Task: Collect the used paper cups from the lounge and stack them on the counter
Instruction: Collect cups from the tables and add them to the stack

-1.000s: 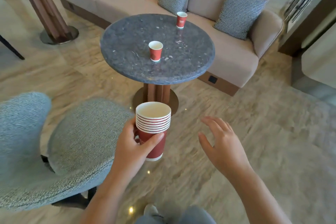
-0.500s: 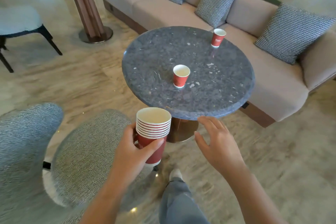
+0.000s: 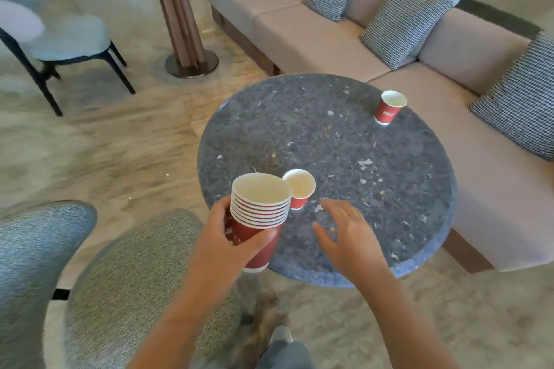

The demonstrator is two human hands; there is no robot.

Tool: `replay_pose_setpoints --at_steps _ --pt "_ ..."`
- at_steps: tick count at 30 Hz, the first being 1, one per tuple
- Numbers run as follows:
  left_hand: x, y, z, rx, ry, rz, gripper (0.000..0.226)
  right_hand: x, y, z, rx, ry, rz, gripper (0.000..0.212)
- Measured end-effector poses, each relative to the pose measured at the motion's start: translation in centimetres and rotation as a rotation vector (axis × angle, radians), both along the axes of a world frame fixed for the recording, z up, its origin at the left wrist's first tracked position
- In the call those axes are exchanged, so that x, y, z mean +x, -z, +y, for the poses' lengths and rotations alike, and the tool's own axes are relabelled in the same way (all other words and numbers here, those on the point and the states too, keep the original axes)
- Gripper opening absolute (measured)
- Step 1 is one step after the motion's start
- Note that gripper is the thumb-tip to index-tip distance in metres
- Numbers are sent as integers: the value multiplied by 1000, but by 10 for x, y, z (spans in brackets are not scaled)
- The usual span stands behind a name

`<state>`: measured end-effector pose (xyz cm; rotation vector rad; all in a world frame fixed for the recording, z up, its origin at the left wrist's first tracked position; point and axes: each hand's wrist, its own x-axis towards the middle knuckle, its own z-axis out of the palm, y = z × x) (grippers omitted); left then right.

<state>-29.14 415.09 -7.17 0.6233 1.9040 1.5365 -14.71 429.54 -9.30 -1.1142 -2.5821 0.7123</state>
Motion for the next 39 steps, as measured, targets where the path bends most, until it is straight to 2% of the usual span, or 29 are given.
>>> replay_pose_setpoints --at_steps 7,13,20,39 --pt "-30 12 8 -62 -64 -21 73 -29 21 33 -54 -33 -27 50" --pt "-53 11 16 -83 -69 -15 66 -47 39 47 -111 -12 -109 68" --pt "-68 16 21 -116 -63 -19 68 -66 55 60 -122 -6 -158 78" --pt "-84 23 14 -138 -113 -23 69 -97 74 77 -176 70 -282 85"
